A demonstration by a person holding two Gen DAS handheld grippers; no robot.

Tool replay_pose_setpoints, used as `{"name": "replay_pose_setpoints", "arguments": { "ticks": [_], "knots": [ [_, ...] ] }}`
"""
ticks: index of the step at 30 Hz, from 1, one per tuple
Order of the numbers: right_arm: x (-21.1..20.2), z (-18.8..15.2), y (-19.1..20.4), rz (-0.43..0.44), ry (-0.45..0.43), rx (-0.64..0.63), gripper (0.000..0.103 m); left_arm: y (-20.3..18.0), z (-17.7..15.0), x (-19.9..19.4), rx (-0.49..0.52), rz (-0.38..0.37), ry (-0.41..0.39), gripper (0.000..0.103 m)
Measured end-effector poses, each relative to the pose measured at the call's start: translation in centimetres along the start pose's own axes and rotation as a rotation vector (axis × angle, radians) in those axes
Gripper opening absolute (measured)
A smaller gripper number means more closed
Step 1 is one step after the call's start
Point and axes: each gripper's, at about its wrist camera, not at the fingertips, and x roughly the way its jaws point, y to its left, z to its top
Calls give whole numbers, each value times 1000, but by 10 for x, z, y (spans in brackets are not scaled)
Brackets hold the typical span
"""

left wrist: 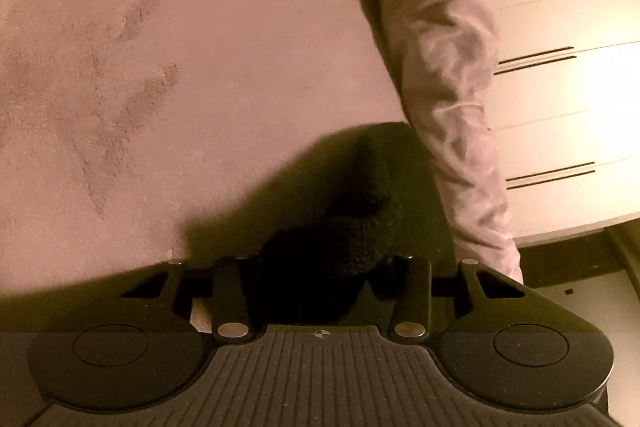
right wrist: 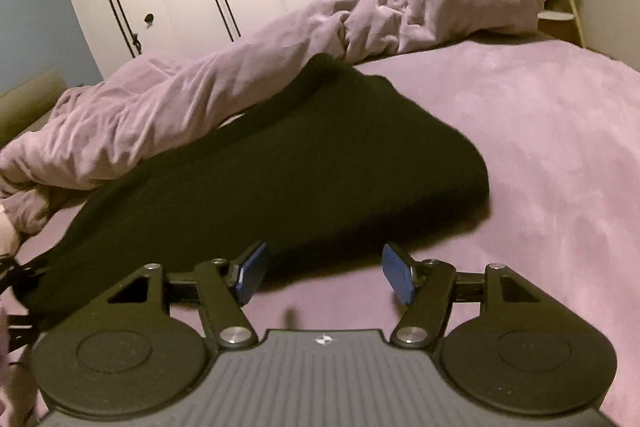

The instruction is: Fold small clothes

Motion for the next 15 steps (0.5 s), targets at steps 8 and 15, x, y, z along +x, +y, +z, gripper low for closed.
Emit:
{"name": "replay_pose_setpoints", "arguments": {
  "ticks": [8,15],
  "knots": [
    [-11,11,-10,1,-15,27,73,-33,-1,7,172,52,-8,30],
    [-23,10,-27,-8,-40,74,77,-107,-18,-10,485,33,-70,26]
  ]
}}
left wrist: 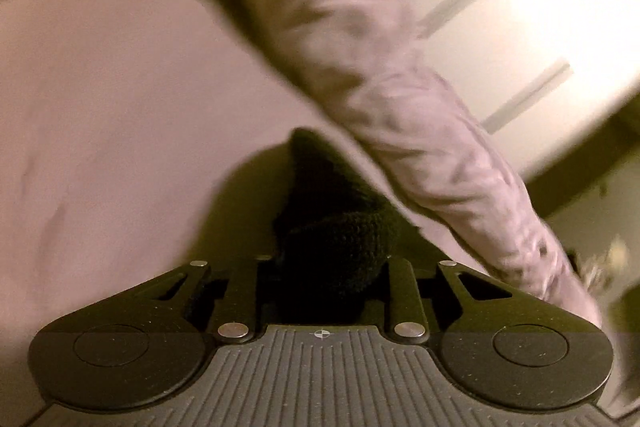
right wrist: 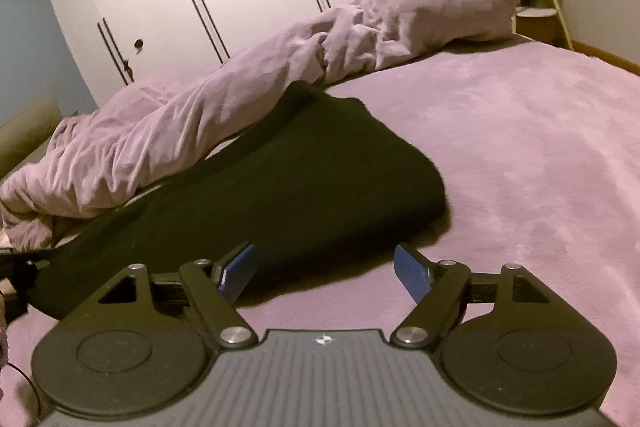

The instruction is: Fold small clothes

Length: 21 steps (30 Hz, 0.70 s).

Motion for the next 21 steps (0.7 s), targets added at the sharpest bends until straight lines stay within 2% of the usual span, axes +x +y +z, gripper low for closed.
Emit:
{"name": "replay_pose_setpoints", "arguments": {
  "ticks": [5,9,12,15,18,20,21],
  "knots": [
    [-2,3,-10,13,-9,46,77,-90,-5,-4,286,-26,-17,25],
    [-7,6,-15,20,-27,65,78,-162,-31,11,470,-74,11,24],
    [-12,8,-24,17,-39,83,78,-209,-74,24,643,-93,21,23],
    [-16,13,-37,10,-51,104,78,-239,-127,32,766,-155,62,23],
    [-19,18,-48,8,-61,120,78,-250,-178,40,851,-191,119,23],
    [-20,22,-51,10,-65,123,79,-248,-208,50,882,-179,157,23],
    [-20,24,-52,14,-65,125,79,-247,-220,51,922,-166,147,24]
  ]
}}
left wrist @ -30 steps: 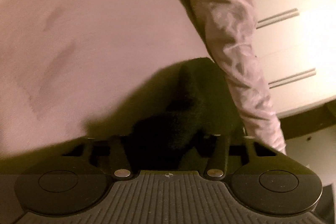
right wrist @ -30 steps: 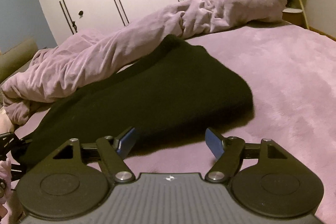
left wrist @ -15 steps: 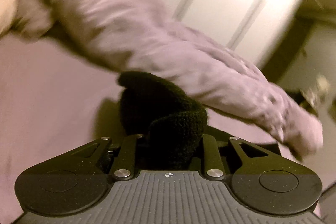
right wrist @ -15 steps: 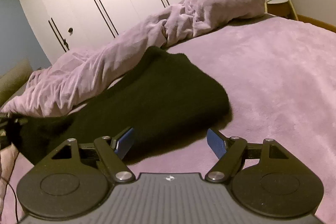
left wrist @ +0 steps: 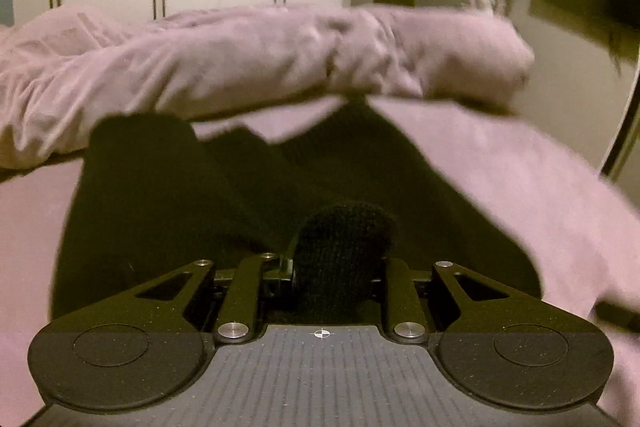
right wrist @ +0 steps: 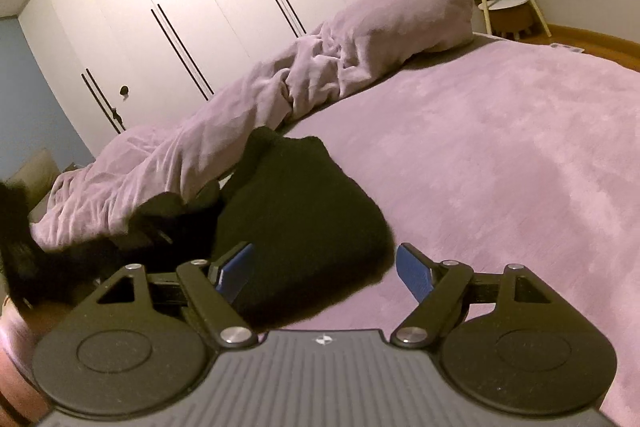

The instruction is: Fold small clothes

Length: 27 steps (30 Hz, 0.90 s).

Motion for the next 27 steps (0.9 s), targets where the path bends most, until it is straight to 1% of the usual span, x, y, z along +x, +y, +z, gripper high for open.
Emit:
{"name": "replay_pose_setpoints", "arguments": {
  "ticks": [1,2,3,4,5,6,7,9,10,12,14,16,17,18,19,21,22,24,25,27],
  "knots": [
    [0,2,0,9,-1,1,79,-6,-8,2,52,20,-2,25],
    [1,3,1,24,2,-2,80,-11,-16,4,105,39,-8,28],
    [3,6,3,43,10,-8,81,-14,-21,2,149,47,-23,40],
    [5,9,7,62,16,-20,82,-16,-27,-4,183,42,-33,48],
    [7,12,11,83,22,-33,82,-17,-31,-13,197,26,-39,65],
    [9,14,15,107,30,-45,83,-16,-34,-21,199,8,-46,78],
    [12,17,20,134,39,-53,84,-16,-37,-30,187,-8,-56,81],
    [22,21,32,192,66,-50,85,-8,-40,-53,131,-41,-69,91],
    [30,23,38,232,89,-37,88,-3,-40,-62,89,-60,-64,91],
    [48,25,48,315,155,7,89,16,-45,-81,-22,-72,-48,94],
    [74,25,59,368,231,35,89,41,-59,-98,-151,-35,-18,94],
    [97,21,67,384,311,66,89,65,-74,-109,-250,-1,4,94],
    [108,19,70,410,346,81,89,75,-81,-114,-291,21,19,94],
    [117,17,73,426,373,101,89,84,-86,-119,-316,38,27,94],
    [122,16,76,423,385,119,89,93,-91,-123,-330,56,31,94],
    [132,16,84,446,397,128,89,105,-97,-128,-323,92,39,94],
    [136,16,88,449,406,129,91,110,-100,-130,-319,107,39,94],
    [147,20,98,452,414,106,97,119,-101,-130,-326,114,43,94],
    [154,23,102,454,427,95,98,123,-101,-131,-334,112,40,94],
    [174,32,107,459,482,91,98,130,-103,-135,-357,103,39,94]
  ]
}}
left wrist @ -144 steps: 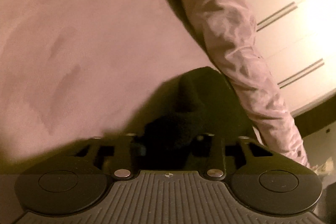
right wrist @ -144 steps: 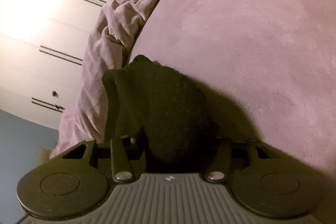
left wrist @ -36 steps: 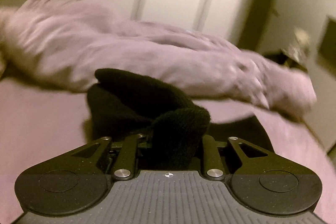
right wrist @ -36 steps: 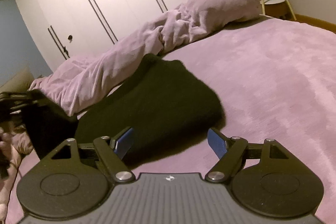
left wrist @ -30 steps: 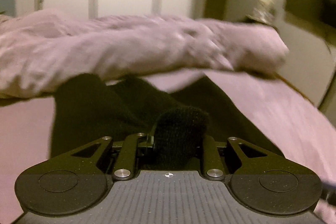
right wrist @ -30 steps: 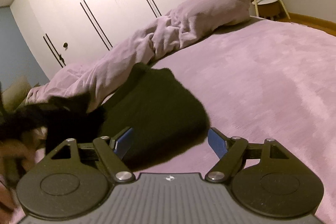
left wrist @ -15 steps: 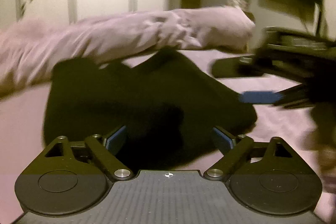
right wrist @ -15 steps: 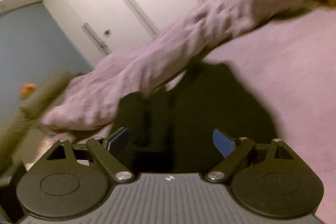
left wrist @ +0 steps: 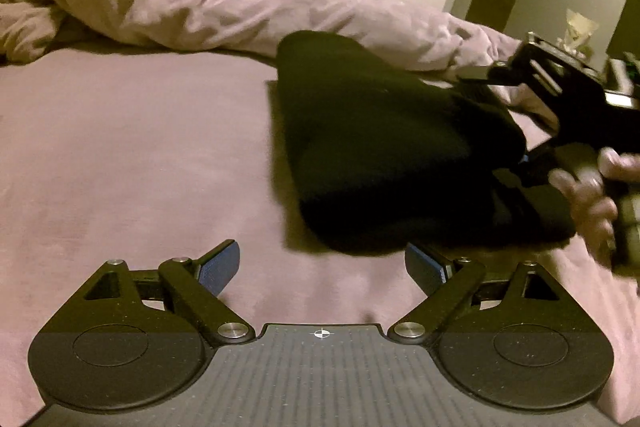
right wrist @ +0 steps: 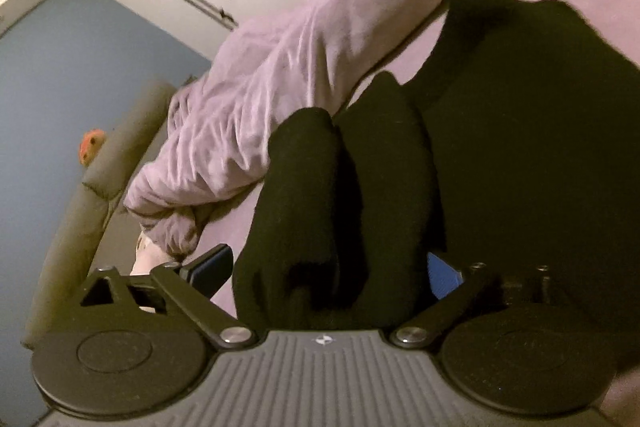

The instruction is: Fold small clothes

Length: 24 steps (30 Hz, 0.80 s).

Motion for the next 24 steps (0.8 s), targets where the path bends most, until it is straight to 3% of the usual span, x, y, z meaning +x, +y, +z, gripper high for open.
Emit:
{"name": "replay_pose_setpoints", "arguments": {
  "ticks": [5,10,14,17,18,19,20,21,24],
  "knots": [
    [35,44,-7,45,139,33,98,6,4,9,0,4,-4,94],
    [75,71,-10,80,223,91,99,10,10,22,-6,19,1,94],
    [99,78,-1,115,299,73,99,14,30,40,8,-9,-17,94],
    [113,73,11,87,347,14,97,18,40,62,-35,-65,34,94],
    [114,70,14,78,353,-11,93,20,42,68,-54,-62,52,94],
    [115,66,19,50,350,-50,72,22,42,70,-65,-61,56,94],
    [117,62,24,23,346,-81,39,23,40,69,-65,-59,49,94],
    [117,59,26,13,340,-97,32,23,38,66,-53,-47,46,94],
    [111,52,30,1,306,-134,26,30,32,63,-38,-10,47,95]
  ]
}}
